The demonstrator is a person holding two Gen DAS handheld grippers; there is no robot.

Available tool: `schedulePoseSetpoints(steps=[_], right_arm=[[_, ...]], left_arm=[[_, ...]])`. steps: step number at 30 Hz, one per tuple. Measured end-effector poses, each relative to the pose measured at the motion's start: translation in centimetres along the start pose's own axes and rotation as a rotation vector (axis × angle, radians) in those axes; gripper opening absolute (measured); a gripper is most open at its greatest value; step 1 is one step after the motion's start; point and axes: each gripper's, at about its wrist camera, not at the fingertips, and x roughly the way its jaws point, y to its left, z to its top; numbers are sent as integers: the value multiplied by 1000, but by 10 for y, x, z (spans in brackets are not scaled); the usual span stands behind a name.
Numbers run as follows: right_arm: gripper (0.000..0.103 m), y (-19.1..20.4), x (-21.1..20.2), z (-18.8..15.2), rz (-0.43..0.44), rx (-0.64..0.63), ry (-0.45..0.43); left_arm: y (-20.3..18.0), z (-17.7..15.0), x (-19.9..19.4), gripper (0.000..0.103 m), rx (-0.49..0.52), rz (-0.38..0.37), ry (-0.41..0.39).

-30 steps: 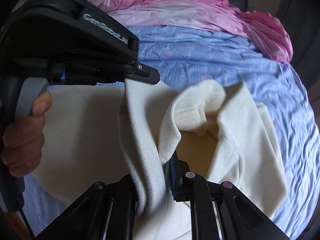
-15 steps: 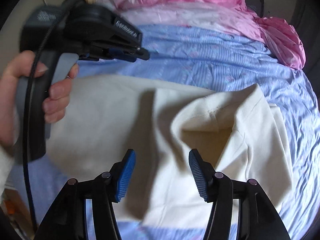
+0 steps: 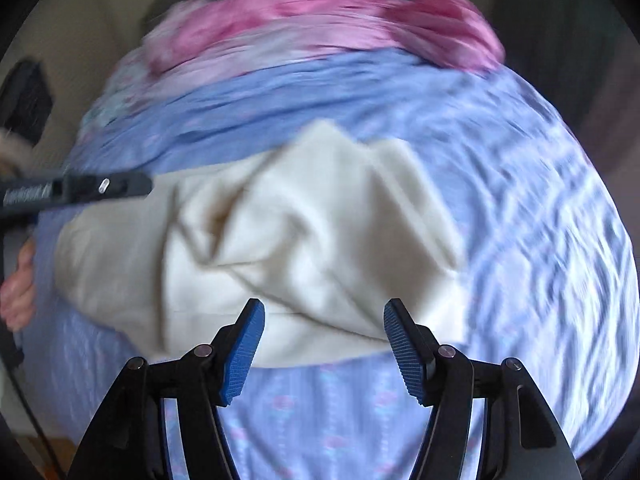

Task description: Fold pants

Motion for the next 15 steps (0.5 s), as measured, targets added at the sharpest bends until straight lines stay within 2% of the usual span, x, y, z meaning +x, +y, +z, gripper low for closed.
schedulePoseSetpoints(steps=[3, 10, 11, 13, 15], right_arm=[[63, -21, -6, -2, -32, 35, -12], [63, -41, -15, -4, -49, 44, -30], [63, -43, -15, -3, -47, 48, -30], [63, -48, -16, -4, -40, 58, -27], [63, -50, -16, -4, -26, 66, -21]], left_arm=[[-11, 15, 33, 23, -15, -42, 49], [-13, 34, 99, 23, -31, 9, 172], [-12, 34, 103, 21, -43, 5, 175], [-12, 33, 99, 2, -58, -13, 148], [-14, 30, 82, 2, -65, -24, 86]])
